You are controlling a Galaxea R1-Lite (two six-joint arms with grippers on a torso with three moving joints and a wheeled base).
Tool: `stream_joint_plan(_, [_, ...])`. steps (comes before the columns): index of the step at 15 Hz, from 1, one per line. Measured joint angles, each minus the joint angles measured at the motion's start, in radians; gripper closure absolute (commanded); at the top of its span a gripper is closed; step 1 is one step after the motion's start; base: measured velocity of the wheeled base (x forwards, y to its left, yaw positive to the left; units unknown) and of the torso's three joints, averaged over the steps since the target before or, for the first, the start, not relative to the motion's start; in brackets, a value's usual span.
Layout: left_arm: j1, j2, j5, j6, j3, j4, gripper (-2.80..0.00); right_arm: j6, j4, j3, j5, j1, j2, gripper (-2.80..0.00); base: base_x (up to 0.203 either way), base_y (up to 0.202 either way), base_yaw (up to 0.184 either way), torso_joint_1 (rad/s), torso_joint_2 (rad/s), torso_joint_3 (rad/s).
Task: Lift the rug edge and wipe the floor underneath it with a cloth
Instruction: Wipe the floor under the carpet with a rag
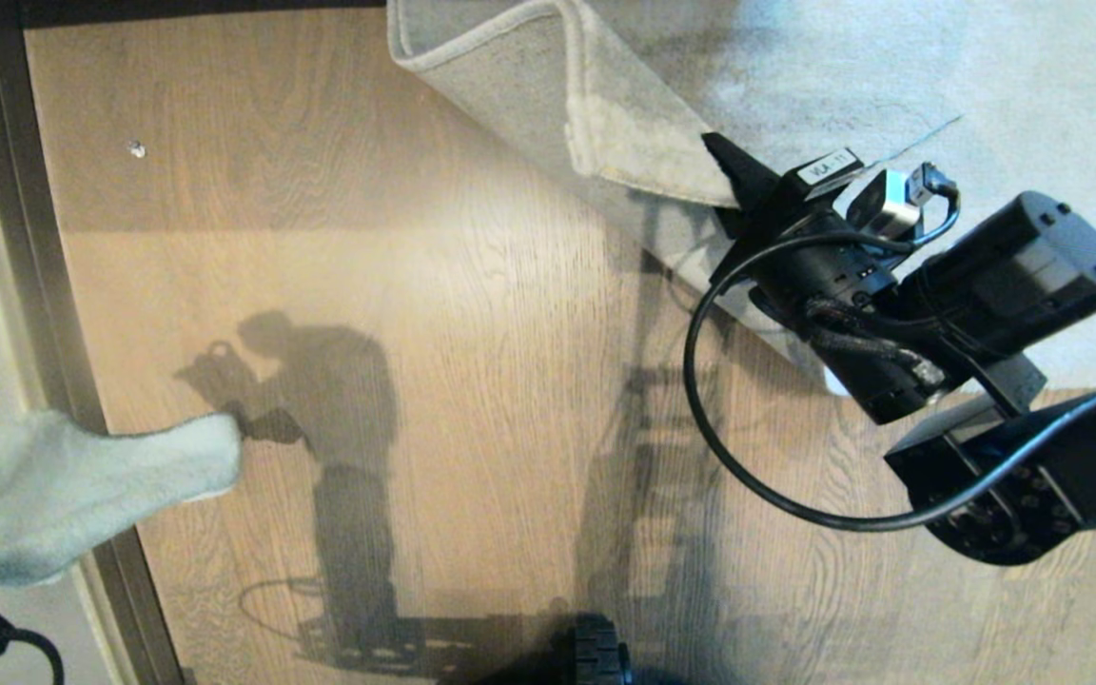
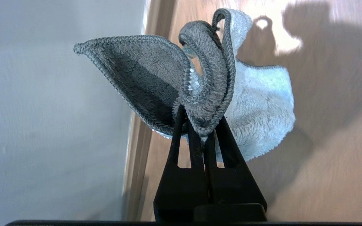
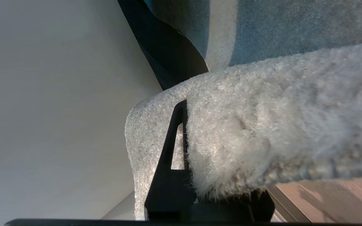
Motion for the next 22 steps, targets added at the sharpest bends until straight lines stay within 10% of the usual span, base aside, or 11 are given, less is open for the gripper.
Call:
stream_joint_plan(7, [-0.062, -0.463, -0.101, 0.073, -0.008, 0.526, 0.00, -0.002, 0.000, 0.008, 0.000, 0.002, 0.000, 0.00, 0.000, 0.000, 0.000, 0.000, 0.00, 0.000])
stream_joint_plan(13, [-0.078, -0.571, -0.488, 0.162, 0.003, 0.756, 0.00, -0.006, 0.001, 0.013, 0.000, 0.012, -0.001, 0.00, 0.000, 0.000, 0.000, 0.000, 0.00, 0.000])
stream_joint_plan(22, [-0.078, -0.580, -0.495, 0.164, 0.005, 0.761, 0.00, -0.006, 0.000, 0.029, 0.000, 0.012, -0.009, 0.00, 0.000, 0.000, 0.000, 0.000, 0.00, 0.000])
